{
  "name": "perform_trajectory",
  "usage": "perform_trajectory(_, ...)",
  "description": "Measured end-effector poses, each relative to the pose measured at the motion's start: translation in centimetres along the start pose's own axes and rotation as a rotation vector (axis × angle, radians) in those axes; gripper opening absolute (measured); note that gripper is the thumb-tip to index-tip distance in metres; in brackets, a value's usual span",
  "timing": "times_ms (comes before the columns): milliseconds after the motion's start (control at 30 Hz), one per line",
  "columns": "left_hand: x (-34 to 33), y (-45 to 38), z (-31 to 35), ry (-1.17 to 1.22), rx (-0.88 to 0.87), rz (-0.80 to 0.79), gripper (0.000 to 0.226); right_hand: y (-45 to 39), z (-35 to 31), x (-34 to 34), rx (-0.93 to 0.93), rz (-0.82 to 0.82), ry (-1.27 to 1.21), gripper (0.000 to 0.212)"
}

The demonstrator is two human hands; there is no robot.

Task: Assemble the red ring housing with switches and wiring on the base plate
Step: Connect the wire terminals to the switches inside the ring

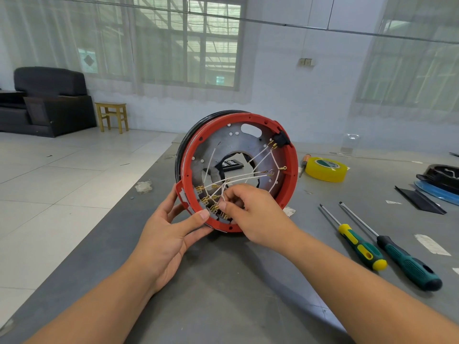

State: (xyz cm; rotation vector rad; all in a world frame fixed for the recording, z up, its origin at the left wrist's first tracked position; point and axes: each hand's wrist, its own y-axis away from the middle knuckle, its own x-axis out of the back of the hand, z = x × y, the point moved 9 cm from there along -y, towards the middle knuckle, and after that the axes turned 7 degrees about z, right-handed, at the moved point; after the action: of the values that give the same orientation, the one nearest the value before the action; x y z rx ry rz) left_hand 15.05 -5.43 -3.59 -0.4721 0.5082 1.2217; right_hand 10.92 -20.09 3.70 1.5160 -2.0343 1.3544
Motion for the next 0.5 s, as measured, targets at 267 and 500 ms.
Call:
perform_trajectory(267,-0.2,0.1,0.1,0.005,0.020,-0.007,0.065,0.0,-0.7,0.3,0.048,-0.043,0.053,0.014)
perform_trajectory(500,-0.4,0.3,0.2,0.003,-0.002,-0.009,0.069,0.2,-2.0,0.5,0.177,-0.053,0.171,0.010)
